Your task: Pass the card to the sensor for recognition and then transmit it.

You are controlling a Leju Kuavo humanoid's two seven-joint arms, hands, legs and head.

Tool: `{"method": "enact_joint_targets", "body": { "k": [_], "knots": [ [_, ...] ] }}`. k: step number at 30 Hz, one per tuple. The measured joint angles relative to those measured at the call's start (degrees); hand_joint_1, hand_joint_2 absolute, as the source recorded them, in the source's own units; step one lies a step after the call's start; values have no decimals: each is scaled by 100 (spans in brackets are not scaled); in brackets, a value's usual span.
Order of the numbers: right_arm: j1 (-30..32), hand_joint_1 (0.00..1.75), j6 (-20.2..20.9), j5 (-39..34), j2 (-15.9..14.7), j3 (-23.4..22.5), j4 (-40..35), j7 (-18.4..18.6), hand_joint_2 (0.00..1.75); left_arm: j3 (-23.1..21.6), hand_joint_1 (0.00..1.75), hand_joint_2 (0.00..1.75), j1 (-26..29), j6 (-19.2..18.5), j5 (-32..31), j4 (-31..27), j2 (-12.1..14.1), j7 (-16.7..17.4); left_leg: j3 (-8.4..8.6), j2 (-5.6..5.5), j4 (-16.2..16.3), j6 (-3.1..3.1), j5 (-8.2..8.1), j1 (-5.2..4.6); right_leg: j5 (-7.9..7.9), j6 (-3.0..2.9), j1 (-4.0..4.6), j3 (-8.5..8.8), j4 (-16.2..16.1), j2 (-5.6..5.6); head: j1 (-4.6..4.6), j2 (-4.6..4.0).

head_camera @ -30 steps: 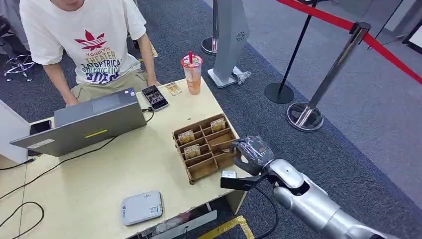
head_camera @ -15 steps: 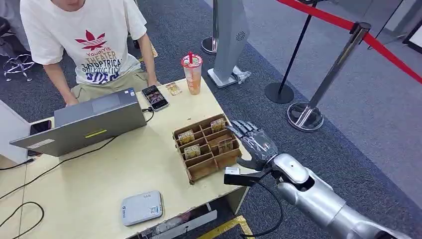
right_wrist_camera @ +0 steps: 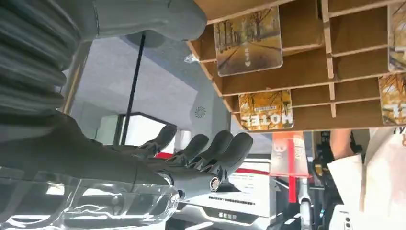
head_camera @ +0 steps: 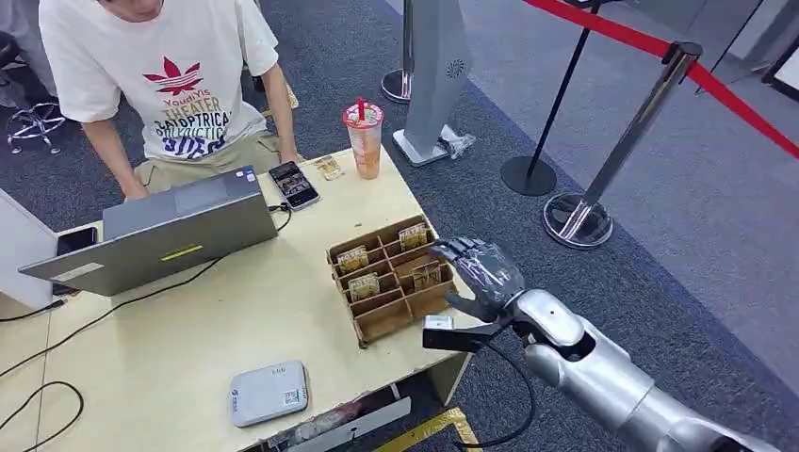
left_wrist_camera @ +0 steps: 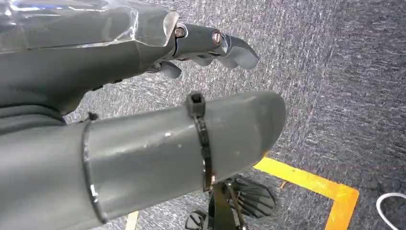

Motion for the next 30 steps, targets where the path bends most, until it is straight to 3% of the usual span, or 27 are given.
{"method": "enact_joint_targets", "body": {
  "k": [14, 22, 30],
  "knots": [
    [-648, 63, 98, -288, 50, 393, 514, -188, 175, -13, 0, 0, -19, -52, -122, 0, 9, -13, 0, -1, 0, 0, 1, 0, 0, 0, 0, 0, 0, -3, 0, 0],
    [-792, 93, 85, -376, 109, 551, 791, -216, 175, -17, 0, 0, -19, -57, -140, 0, 15, -11, -1, -1, 0, 0, 0, 0, 0, 0, 0, 0, 0, -3, 0, 0],
    [-868, 91, 74, -385, 168, 638, 966, -216, 175, -18, 0, 0, -15, -61, -138, 2, 59, 42, -1, -2, 0, 0, 1, 0, 0, 0, 0, 0, 1, -3, 0, 0]
  ]
}}
